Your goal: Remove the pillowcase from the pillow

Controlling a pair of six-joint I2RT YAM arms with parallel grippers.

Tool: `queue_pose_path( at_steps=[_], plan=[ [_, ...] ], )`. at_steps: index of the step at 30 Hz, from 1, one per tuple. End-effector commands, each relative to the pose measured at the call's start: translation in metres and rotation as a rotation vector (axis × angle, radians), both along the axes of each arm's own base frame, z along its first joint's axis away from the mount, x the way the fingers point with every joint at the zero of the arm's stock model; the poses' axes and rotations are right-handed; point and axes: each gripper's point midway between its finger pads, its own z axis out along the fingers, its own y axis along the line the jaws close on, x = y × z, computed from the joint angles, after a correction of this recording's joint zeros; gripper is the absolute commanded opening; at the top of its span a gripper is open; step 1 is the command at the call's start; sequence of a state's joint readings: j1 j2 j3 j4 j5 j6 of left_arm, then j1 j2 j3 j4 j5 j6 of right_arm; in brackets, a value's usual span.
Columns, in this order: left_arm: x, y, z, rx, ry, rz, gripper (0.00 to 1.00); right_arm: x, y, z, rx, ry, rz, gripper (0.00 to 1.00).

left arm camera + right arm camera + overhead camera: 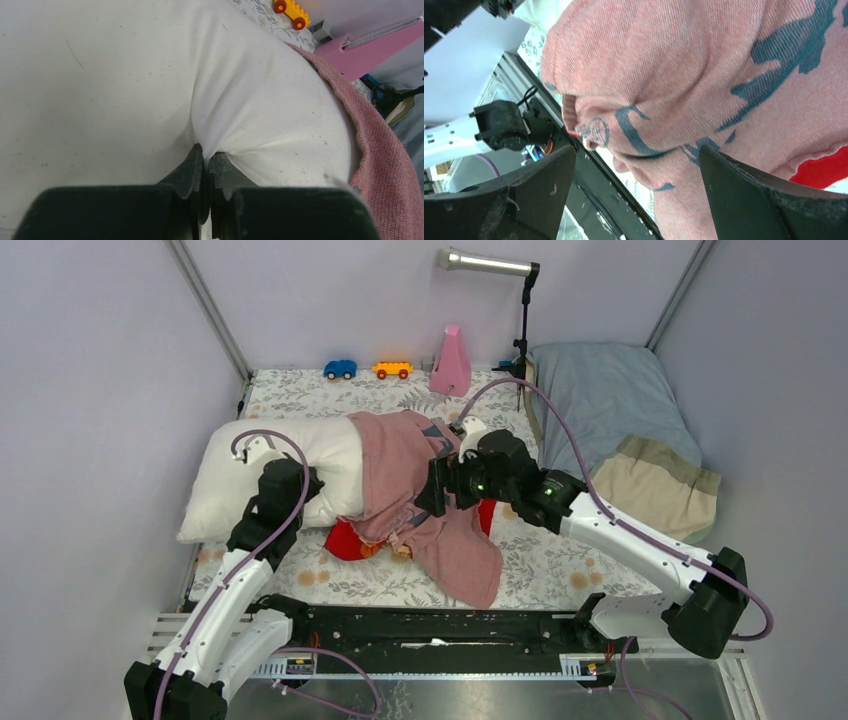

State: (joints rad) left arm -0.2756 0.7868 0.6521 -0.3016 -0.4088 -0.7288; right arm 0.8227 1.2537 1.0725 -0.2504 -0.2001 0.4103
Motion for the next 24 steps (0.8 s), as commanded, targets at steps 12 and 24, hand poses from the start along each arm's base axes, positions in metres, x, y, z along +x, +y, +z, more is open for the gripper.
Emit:
queue_pose_path(
  at_steps=[12,24],
  plan=[
    [0.016,-0.01,0.02,-0.047,-0.109,-0.022,0.0,0.022,-0.039,-0.06,-0.227,-0.041,-0.256,0.19],
    [0.0,0.046,-0.002,-0.051,-0.111,0.266,0.0,0.029,-0.219,0.0,-0.229,-0.393,-0.942,0.0]
  ],
)
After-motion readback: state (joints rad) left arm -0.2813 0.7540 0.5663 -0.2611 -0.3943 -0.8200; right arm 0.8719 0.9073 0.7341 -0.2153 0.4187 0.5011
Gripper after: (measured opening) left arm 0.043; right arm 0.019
